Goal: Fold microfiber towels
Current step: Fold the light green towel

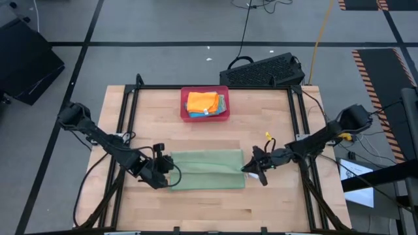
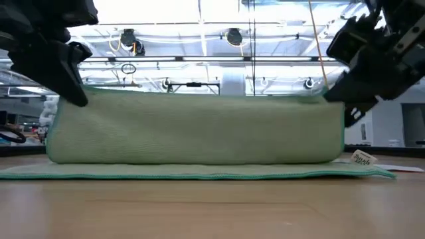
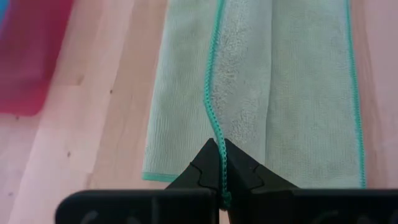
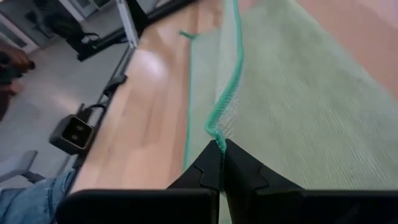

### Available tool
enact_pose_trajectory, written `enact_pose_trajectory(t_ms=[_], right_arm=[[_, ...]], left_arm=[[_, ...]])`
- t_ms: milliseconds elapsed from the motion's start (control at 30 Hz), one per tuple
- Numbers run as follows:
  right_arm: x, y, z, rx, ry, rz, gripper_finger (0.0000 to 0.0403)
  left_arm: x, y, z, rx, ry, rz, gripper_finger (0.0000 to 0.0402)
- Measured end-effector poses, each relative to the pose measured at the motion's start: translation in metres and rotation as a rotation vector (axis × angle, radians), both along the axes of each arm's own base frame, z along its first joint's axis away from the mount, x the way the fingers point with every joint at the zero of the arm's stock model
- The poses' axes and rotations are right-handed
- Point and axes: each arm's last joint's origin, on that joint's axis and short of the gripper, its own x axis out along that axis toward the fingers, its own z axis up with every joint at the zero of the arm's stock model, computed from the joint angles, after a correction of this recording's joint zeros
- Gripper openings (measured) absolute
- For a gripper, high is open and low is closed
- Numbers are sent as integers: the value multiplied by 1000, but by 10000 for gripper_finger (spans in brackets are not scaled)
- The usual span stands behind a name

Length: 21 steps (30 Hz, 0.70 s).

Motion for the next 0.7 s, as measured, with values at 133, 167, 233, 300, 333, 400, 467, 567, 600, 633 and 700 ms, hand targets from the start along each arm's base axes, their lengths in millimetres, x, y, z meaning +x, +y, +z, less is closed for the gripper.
enact_pose_trajectory(t_ms=[133, 167, 233, 300, 333, 400, 467, 567, 600, 633, 700], right_arm=[[4, 2, -9, 10, 11, -3, 3], [5, 2, -10, 18, 3, -2, 3], [7, 4, -12, 34, -10, 20, 3], [8, 6, -14, 54, -16, 49, 3], [9, 6, -15, 64, -13, 64, 3], [8, 8, -17, 76, 3, 86, 4], [8, 10, -19, 70, 16, 96, 5], [6, 14, -20, 56, 15, 101, 20], [5, 15, -20, 53, 15, 109, 29], [4, 17, -20, 52, 13, 119, 40], [3, 20, -19, 58, 10, 136, 66]], left_arm=[[0, 0, 0, -12, 5, -4, 5], [0, -1, 0, -18, 6, -1, 5], [0, -1, 0, -24, 5, 6, 5], [0, -1, 0, -28, 3, 10, 5], [0, -1, 0, -29, 4, 11, 5], [0, -1, 0, -33, 2, 11, 5], [0, -1, 0, -51, 12, 4, 5], [-1, -3, -1, -86, 22, 7, 9], [-1, -3, -1, -97, 27, 12, 15], [-2, -4, -1, -107, 30, 13, 23], [-3, -6, -1, -135, 38, 16, 45]])
